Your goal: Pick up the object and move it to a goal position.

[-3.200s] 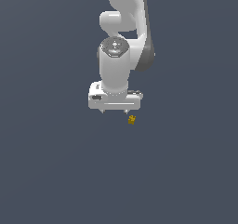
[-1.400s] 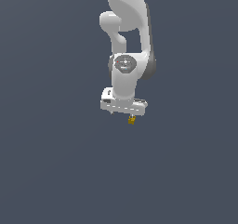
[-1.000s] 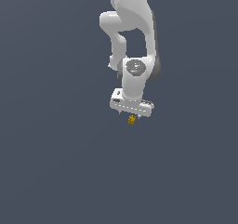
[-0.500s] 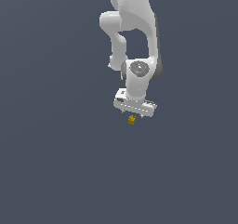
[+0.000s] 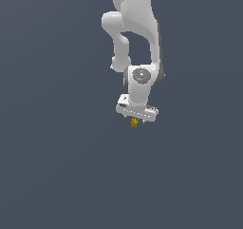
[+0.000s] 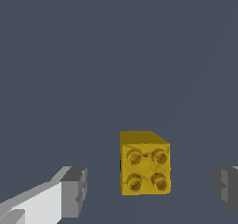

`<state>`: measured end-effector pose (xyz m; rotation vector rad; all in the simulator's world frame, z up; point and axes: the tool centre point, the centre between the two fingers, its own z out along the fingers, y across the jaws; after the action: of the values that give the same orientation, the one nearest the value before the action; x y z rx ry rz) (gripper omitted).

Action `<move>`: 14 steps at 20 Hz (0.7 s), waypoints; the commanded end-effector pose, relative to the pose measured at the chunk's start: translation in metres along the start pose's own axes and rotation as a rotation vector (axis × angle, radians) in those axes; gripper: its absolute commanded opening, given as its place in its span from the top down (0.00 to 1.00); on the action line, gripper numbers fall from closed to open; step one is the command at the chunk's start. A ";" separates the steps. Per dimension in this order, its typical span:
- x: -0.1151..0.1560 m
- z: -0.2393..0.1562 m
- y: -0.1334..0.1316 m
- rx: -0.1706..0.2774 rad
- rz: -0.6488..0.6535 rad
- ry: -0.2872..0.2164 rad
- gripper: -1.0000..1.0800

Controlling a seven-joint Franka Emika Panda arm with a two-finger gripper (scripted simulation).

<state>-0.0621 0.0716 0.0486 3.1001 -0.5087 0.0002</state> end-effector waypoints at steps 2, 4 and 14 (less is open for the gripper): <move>-0.001 0.017 0.000 0.000 0.001 0.000 0.04; -0.001 0.022 0.000 0.000 0.002 0.000 0.04; 0.000 0.027 0.000 0.000 0.002 0.000 1.00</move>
<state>-0.0623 0.0723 0.0222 3.0999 -0.5109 -0.0002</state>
